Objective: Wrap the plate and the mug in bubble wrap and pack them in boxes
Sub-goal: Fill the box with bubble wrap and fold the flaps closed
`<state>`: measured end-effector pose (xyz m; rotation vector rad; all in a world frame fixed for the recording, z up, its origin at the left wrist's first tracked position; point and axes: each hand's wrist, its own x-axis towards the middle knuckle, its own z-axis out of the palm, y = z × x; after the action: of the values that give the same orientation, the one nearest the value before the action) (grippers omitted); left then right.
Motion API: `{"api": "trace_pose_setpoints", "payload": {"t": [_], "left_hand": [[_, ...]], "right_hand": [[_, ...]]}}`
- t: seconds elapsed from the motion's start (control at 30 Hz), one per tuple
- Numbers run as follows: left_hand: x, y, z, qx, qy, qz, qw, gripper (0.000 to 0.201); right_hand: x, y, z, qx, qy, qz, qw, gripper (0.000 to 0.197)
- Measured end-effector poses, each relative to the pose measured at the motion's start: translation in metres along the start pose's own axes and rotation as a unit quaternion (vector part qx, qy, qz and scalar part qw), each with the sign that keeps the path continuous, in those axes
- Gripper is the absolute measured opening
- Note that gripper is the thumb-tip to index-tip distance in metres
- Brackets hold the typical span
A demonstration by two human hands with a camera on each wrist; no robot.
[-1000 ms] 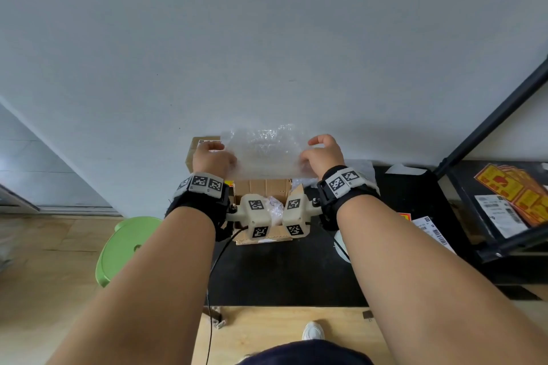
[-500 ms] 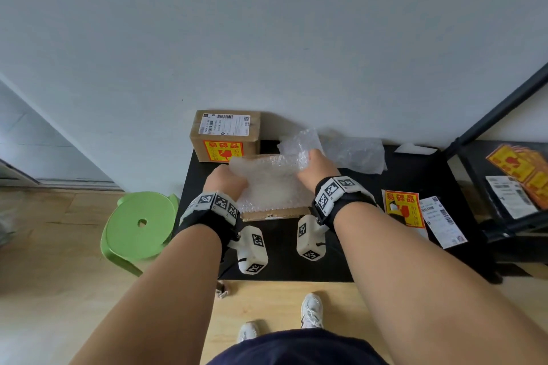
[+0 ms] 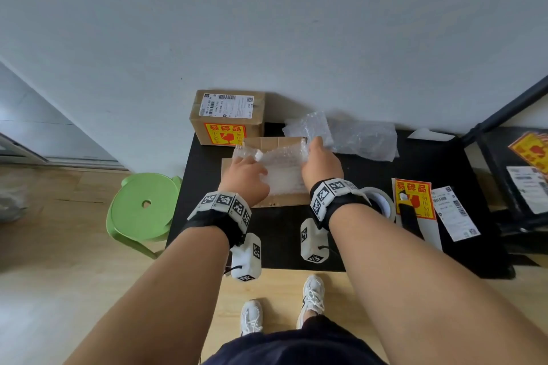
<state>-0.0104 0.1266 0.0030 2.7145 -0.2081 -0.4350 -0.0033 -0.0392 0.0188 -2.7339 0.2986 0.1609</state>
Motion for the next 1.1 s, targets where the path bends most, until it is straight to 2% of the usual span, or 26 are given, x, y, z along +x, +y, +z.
{"api": "trace_pose_setpoints", "payload": {"t": [0.1,0.17,0.23,0.27,0.33,0.47,0.63,0.8,0.93,1.1], "left_hand": [[0.006,-0.001,0.001,0.028,-0.026,0.007,0.999,0.040],[0.010,0.002,0.001,0.042,-0.037,0.008,0.998,0.039],[0.013,0.005,0.000,0.056,-0.042,0.005,0.998,0.038],[0.014,0.007,0.000,0.064,-0.042,0.004,0.997,0.038],[0.014,0.009,-0.001,0.076,-0.046,0.004,0.996,0.038],[0.015,0.013,-0.006,0.075,-0.065,-0.011,0.995,0.044],[0.011,0.005,-0.003,0.106,-0.009,0.016,0.994,0.065],[0.014,0.010,0.001,0.198,-0.016,0.030,0.980,0.065],[0.019,0.018,0.008,0.190,-0.048,-0.001,0.981,0.052],[0.033,0.015,0.008,0.170,-0.074,0.006,0.983,0.044]], "right_hand": [[0.000,0.000,-0.002,0.030,-0.003,-0.025,0.999,0.034],[-0.003,-0.002,-0.004,0.042,0.026,-0.053,0.997,0.038],[-0.007,-0.004,-0.008,-0.014,0.072,-0.113,0.991,0.032],[-0.009,-0.005,-0.011,-0.055,0.068,-0.153,0.984,0.027],[-0.012,-0.005,-0.012,-0.119,0.012,-0.213,0.970,0.023],[-0.011,-0.003,-0.008,-0.184,-0.090,-0.192,0.960,0.026],[-0.007,-0.009,-0.006,-0.230,-0.110,-0.199,0.946,0.034],[-0.001,-0.016,-0.004,-0.267,-0.117,-0.207,0.934,0.036],[-0.003,-0.017,0.002,-0.268,-0.132,-0.214,0.930,0.045],[0.006,-0.015,0.013,-0.238,-0.133,-0.215,0.938,0.026]]}}
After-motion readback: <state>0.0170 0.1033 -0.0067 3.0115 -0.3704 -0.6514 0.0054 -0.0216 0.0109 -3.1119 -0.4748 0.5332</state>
